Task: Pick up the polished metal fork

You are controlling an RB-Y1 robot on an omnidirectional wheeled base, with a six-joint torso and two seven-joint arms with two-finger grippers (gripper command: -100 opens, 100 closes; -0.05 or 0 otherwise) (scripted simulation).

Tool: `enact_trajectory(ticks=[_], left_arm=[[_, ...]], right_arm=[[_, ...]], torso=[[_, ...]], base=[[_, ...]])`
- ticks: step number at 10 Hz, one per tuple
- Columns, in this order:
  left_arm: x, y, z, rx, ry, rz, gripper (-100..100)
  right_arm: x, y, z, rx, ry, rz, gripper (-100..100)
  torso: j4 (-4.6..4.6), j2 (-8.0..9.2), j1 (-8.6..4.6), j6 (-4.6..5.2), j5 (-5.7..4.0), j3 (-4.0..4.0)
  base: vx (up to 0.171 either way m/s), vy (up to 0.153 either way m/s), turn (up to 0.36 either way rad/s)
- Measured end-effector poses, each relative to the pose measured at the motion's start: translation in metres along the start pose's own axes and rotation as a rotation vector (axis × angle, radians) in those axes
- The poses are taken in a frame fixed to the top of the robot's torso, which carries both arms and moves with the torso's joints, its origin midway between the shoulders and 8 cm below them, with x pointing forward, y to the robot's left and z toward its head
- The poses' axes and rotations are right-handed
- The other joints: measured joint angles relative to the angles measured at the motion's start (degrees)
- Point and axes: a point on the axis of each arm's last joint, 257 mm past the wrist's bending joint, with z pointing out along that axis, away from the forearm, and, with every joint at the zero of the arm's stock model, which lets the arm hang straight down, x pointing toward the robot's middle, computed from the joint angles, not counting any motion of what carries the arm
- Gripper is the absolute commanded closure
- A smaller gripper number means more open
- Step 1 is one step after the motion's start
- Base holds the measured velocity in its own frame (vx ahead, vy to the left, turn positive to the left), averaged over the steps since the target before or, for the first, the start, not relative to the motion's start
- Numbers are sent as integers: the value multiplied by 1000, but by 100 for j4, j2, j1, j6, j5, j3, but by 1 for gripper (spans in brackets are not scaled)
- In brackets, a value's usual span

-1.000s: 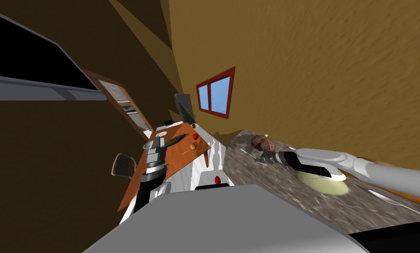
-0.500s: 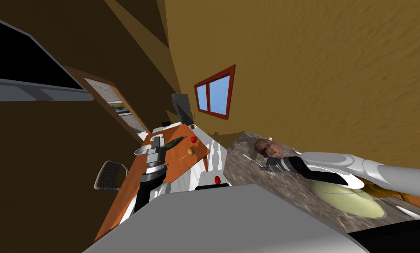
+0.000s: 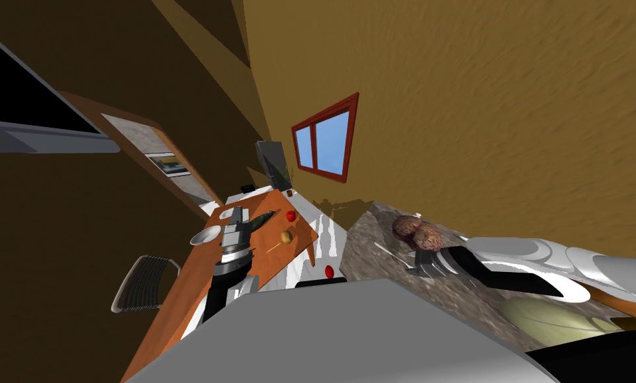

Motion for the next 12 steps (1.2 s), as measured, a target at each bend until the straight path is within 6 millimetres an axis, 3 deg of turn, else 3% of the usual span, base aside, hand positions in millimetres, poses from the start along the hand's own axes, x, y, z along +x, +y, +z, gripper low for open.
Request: enact_trajectory(ticks=[1, 2, 3, 4, 6, 8, 10, 11, 12], left_arm=[[0, 0, 0, 0, 0, 0, 0], [0, 0, 0, 0, 0, 0, 0], [0, 0, 0, 0, 0, 0, 0], [0, 0, 0, 0, 0, 0, 0], [0, 0, 0, 0, 0, 0, 0], [0, 0, 0, 0, 0, 0, 0], [0, 0, 0, 0, 0, 0, 0], [0, 0, 0, 0, 0, 0, 0], [0, 0, 0, 0, 0, 0, 0]], right_arm=[[6, 4, -2, -8, 15, 1, -100], [6, 5, -3, -8, 17, -1, 0], [6, 5, -3, -8, 16, -1, -100], [-13, -7, 1, 4, -19, -40, -100], [-13, -21, 2, 10, -22, -68, -100], [-31, -38, 3, 22, -54, -123, -100], [-20, -51, -1, 34, -39, -122, -100], [-34, -62, -2, 49, -63, -146, -100], [-36, -67, -2, 49, -67, -162, -100]], torso=[[3, 10, -5, 1, -1, 6], [6, 24, -6, 0, -2, 14], [8, 34, -6, 1, -2, 20], [11, 44, 5, -2, -1, 26], [13, 52, 7, 2, 1, 31], [14, 54, 15, 2, 3, 32], [12, 46, -4, 2, -1, 28], [12, 46, 8, -1, 0, 28], [13, 52, 13, 2, 2, 31]], base=[[29, -1, -5], [6, 0, 2], [-24, 40, 24], [-40, 55, 19], [-30, 44, 9], [-22, 44, 6], [-8, 22, 14], [-31, 57, 20], [-25, 27, -6]])
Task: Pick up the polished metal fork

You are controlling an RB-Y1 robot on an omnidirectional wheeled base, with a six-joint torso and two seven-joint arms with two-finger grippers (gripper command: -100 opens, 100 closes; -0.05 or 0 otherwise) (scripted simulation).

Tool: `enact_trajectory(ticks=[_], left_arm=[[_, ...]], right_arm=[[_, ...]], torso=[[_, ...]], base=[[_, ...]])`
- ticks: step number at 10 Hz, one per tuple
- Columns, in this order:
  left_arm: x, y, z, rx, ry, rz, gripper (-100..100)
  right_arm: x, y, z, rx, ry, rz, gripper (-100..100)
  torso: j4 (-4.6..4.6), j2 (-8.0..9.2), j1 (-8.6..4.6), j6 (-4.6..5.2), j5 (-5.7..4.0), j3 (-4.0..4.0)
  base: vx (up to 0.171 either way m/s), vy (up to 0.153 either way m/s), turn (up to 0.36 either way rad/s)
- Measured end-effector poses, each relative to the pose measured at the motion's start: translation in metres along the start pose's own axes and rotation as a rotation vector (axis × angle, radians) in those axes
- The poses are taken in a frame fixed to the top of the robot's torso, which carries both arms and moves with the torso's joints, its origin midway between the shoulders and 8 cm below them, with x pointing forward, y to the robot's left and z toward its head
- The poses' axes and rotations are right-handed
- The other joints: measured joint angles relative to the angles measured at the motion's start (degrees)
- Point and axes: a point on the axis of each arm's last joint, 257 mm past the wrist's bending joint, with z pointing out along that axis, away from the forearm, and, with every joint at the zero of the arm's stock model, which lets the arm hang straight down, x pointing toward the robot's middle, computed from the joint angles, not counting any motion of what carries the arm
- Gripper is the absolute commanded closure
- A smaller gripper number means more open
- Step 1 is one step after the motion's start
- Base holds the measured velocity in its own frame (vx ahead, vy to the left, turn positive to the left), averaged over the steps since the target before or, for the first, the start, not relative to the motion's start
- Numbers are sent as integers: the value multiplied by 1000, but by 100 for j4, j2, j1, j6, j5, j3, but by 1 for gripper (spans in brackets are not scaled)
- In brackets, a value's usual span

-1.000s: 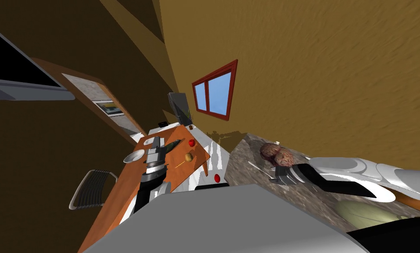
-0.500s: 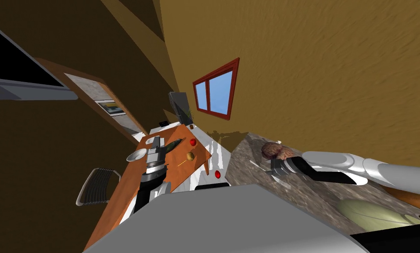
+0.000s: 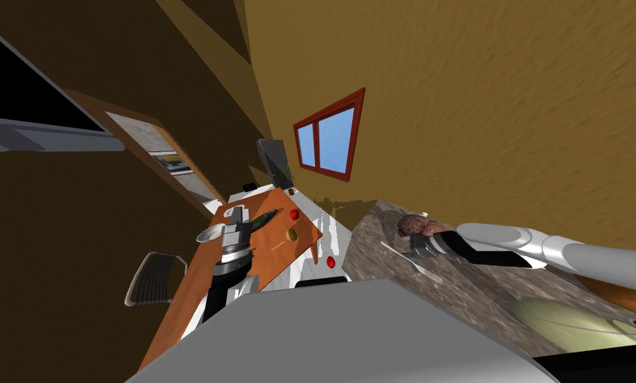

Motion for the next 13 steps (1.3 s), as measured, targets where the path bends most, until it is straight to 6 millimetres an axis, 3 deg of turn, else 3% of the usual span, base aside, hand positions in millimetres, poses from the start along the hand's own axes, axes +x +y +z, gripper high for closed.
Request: enact_trajectory(ticks=[2, 4, 6, 8, 10, 11, 13], left_arm=[[0, 0, 0, 0, 0, 0, 0], [0, 0, 0, 0, 0, 0, 0], [0, 0, 0, 0, 0, 0, 0], [0, 0, 0, 0, 0, 0, 0], [0, 0, 0, 0, 0, 0, 0], [0, 0, 0, 0, 0, 0, 0], [0, 0, 0, 0, 0, 0, 0]], right_arm=[[12, -10, -4, 11, 21, 5, -100], [-2, -27, -2, 26, -9, -24, -100], [13, -36, -6, 33, 18, -17, -100], [3, -50, -4, 45, -3, -34, -100], [23, -54, -8, 49, 28, -18, -100], [15, -64, -7, 61, 10, -23, -100], [24, -70, -8, 57, 26, -14, -100]], torso=[[0, -3, -17, 1, -2, -1], [0, 0, -2, 0, -1, 0], [0, -4, -16, 1, -2, -2], [0, 1, -1, 0, 0, 1], [0, -4, -16, 2, -2, -2], [0, -2, -6, -3, -2, -1], [0, -1, -7, 2, 0, 0]], base=[[-17, 21, 11], [-23, 39, 7], [-17, 25, 10], [-24, 41, 8], [-14, 23, 7], [-33, 56, 26], [-10, 18, -6]])
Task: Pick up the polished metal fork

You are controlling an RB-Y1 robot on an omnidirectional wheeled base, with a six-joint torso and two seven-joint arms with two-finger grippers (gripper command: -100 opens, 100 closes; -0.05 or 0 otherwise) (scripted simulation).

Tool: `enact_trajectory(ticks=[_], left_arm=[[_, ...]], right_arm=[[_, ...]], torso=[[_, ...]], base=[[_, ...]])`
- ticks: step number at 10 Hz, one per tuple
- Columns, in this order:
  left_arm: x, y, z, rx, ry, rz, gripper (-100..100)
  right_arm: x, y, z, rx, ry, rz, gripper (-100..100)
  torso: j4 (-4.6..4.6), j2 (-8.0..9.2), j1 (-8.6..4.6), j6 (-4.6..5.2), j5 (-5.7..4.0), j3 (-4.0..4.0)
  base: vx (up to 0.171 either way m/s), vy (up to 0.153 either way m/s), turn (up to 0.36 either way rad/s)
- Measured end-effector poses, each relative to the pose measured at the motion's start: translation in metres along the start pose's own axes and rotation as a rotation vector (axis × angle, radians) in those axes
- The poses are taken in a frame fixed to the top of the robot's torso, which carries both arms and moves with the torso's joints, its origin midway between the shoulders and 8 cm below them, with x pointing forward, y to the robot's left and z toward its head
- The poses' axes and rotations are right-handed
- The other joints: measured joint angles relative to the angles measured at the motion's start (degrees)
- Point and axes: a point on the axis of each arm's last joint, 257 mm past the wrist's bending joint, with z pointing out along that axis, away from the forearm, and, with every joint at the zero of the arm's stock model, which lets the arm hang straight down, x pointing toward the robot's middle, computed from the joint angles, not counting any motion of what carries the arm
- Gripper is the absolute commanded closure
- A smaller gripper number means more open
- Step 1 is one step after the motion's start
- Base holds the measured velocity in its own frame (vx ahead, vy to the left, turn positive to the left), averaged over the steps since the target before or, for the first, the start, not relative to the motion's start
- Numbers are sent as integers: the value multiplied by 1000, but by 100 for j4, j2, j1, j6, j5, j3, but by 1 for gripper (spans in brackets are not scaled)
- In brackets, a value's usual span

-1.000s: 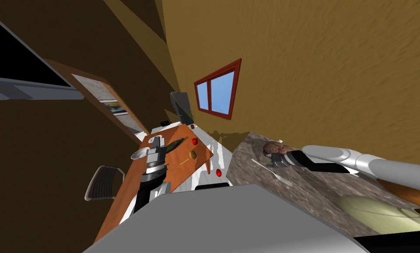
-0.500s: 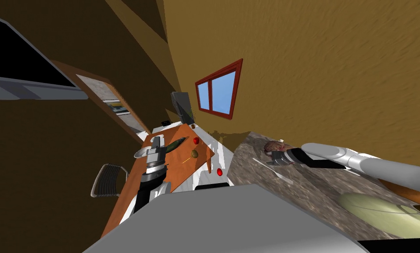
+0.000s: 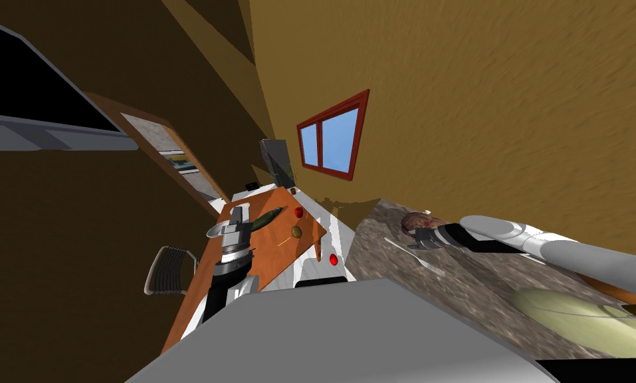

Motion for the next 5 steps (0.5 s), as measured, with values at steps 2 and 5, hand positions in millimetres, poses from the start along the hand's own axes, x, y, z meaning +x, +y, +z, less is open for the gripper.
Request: enact_trajectory(ticks=[2, 5], left_arm=[[0, 0, 0, 0, 0, 0, 0], [0, 0, 0, 0, 0, 0, 0]], right_arm=[[1, -9, 0, 10, -4, 11, -100], [12, -13, 1, 4, 4, 38, -100]], torso=[[0, -3, 1, -6, -2, -2], [1, 1, 4, -5, 0, 0]], base=[[-26, 47, 22], [-29, 43, 11]])
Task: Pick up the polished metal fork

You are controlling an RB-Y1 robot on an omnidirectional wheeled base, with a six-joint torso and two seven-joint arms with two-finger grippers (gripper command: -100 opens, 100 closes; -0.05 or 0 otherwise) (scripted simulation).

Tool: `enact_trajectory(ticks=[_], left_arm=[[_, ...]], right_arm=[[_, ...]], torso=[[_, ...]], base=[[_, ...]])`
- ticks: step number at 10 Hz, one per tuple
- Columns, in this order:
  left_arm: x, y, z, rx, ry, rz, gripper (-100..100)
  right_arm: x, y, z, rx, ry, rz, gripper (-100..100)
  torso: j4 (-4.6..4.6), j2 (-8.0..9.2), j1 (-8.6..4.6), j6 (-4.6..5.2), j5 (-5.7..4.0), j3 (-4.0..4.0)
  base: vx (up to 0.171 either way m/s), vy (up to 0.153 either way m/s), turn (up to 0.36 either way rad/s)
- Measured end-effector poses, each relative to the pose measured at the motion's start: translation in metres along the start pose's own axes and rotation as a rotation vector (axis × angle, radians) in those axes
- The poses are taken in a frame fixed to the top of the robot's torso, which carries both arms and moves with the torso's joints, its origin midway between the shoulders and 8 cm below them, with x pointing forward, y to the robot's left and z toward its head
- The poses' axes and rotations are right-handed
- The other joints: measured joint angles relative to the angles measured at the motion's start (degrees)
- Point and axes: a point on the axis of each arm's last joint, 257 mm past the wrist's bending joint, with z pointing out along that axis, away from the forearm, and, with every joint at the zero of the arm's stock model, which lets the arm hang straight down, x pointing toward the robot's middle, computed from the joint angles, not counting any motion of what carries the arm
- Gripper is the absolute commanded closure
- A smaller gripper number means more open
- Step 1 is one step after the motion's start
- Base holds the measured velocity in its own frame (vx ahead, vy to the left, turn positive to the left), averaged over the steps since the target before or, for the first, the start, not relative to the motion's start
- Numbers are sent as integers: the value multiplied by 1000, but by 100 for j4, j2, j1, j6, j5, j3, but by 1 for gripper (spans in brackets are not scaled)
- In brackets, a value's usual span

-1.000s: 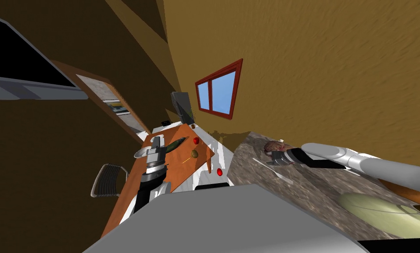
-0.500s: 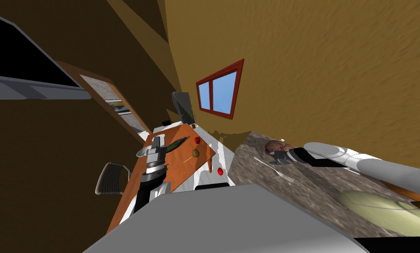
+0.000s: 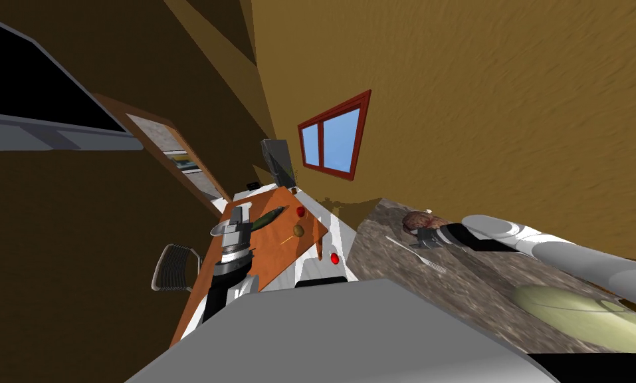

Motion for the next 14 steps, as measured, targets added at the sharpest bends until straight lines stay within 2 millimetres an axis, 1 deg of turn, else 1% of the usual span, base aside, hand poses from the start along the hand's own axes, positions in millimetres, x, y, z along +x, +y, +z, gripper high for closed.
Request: enact_trajectory(ticks=[1, 2, 3, 4, 5, 6, 7, 8, 9, 10, 11, 12, 13, 14], left_arm=[[0, 0, 0, 0, 0, 0, 0], [0, 0, 0, 0, 0, 0, 0], [0, 0, 0, 0, 0, 0, 0], [0, 0, 0, 0, 0, 0, 0], [0, 0, 0, 0, 0, 0, 0], [0, 0, 0, 0, 0, 0, 0], [0, 0, 0, 0, 0, 0, 0], [0, 0, 0, 0, 0, 0, 0], [0, 0, 0, 0, 0, 0, 0], [0, 0, 0, 0, 0, 0, 0], [0, 0, 0, 0, 0, 0, 0], [0, 0, 0, 0, 0, 0, 0], [0, 0, 0, 0, 0, 0, 0], [0, 0, 0, 0, 0, 0, 0]], right_arm=[[-2, 2, 5, -10, -8, 5, -100], [5, 5, 7, -26, 9, 12, -100], [15, 6, 5, -30, 28, 26, -100], [21, 3, 4, -24, 37, 41, -100], [12, 0, 5, -24, 20, 45, -100], [9, 2, 11, -39, 14, 50, -100], [17, 7, 14, -57, 26, 60, -100], [29, 7, 11, -60, 41, 82, -100], [24, 8, 16, -67, 25, 97, -100], [28, 14, 22, -87, 29, 116, -100], [39, 22, 22, -103, 47, 138, -100], [45, 22, 21, -106, 58, 158, -100], [46, 23, 20, -108, 59, 159, 100], [46, 23, 20, -108, 59, 159, 100]], torso=[[0, 0, 1, 1, 0, 0], [-1, -4, -6, 3, 0, -2], [-1, -7, -14, 3, -1, -4], [-2, -11, -19, 2, -3, -6], [-2, -7, -8, -1, -2, -4], [-1, -3, -1, 1, 0, -2], [-1, -5, -5, 3, 0, -3], [-1, -7, -12, 4, -1, -4], [-2, -6, -3, -1, -1, -4], [-1, -5, 2, 2, 1, -3], [-1, -4, -6, 4, 1, -2], [-1, -6, -16, 3, -1, -3], [-1, -9, -18, 2, -2, -4], [-2, -10, -18, 2, -2, -5]], base=[[-16, 29, 0], [-3, 8, -2], [0, 0, 0], [-23, 30, 27], [-33, 51, 20], [-17, 36, -2], [-4, 14, -6], [-22, 45, 19], [-25, 60, 24], [-16, 30, -2], [-11, 2, -11], [0, 0, 0], [0, 0, 0], [0, 0, 0]])
